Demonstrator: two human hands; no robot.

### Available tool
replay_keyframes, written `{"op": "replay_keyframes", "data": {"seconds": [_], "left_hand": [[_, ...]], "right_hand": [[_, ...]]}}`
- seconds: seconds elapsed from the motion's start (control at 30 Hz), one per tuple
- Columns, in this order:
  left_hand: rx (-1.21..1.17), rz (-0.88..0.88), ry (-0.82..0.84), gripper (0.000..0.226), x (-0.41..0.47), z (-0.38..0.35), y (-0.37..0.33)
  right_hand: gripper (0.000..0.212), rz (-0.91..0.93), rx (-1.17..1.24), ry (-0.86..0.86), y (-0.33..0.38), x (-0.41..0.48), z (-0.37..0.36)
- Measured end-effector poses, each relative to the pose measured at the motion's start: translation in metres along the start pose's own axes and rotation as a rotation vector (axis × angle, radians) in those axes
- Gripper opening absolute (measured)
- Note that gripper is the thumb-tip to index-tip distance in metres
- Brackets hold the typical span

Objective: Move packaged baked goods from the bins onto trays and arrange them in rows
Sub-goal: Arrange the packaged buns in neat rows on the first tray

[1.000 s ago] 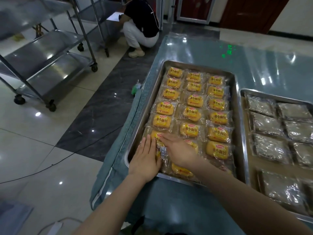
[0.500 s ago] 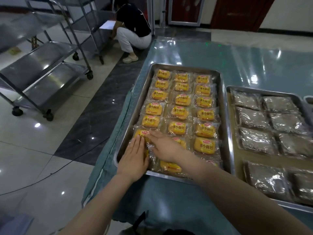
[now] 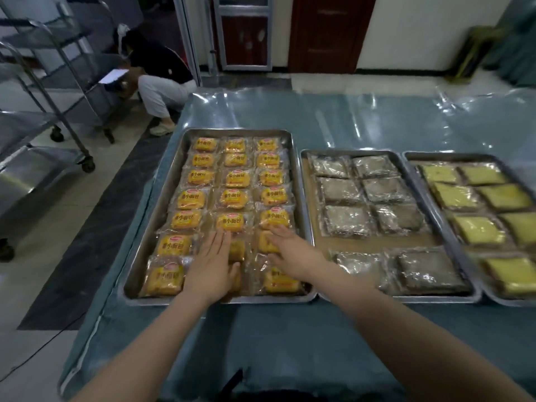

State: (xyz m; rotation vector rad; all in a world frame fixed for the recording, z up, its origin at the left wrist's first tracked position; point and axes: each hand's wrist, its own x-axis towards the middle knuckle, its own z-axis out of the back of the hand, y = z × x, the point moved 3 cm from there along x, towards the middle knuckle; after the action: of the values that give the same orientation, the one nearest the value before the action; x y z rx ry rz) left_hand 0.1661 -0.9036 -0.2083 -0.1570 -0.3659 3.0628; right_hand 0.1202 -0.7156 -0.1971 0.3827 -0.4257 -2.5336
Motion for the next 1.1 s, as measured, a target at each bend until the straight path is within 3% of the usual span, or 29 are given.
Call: {"op": "replay_keyframes", "data": {"seconds": [0.2, 0.37, 0.57, 0.73, 0.87, 1.1], "left_hand": [[0.028, -0.198, -0.085, 0.074, 0.016, 0.029, -0.056], [-0.034, -0.292, -0.056, 0.074, 0.011, 0.035, -0.088], [-0.101, -0.308, -0.025, 0.071, -0.009, 0.009, -0.118], [-0.186, -0.270, 0.052, 0.074, 0.001, -0.009, -0.150], [-0.161, -0.264, 0.060, 0.077, 0.024, -0.028, -0.197], [0.035, -0.182, 0.242, 0.091, 0.068, -0.078, -0.264]], "right_hand": [[0.053, -0.208, 0.051, -0.185, -0.037, -0.045, 0.041], [0.053, -0.331, 0.087, -0.219, -0.053, -0.093, 0.037], [0.047, -0.441, 0.111, -0.257, -0.090, -0.141, 0.017], [0.050, -0.590, 0.155, -0.386, -0.150, -0.160, 0.027], [0.054, -0.579, -0.056, -0.279, -0.213, -0.161, 0.040], [0.068, -0.347, -0.223, -0.048, -0.288, -0.150, 0.034]]}}
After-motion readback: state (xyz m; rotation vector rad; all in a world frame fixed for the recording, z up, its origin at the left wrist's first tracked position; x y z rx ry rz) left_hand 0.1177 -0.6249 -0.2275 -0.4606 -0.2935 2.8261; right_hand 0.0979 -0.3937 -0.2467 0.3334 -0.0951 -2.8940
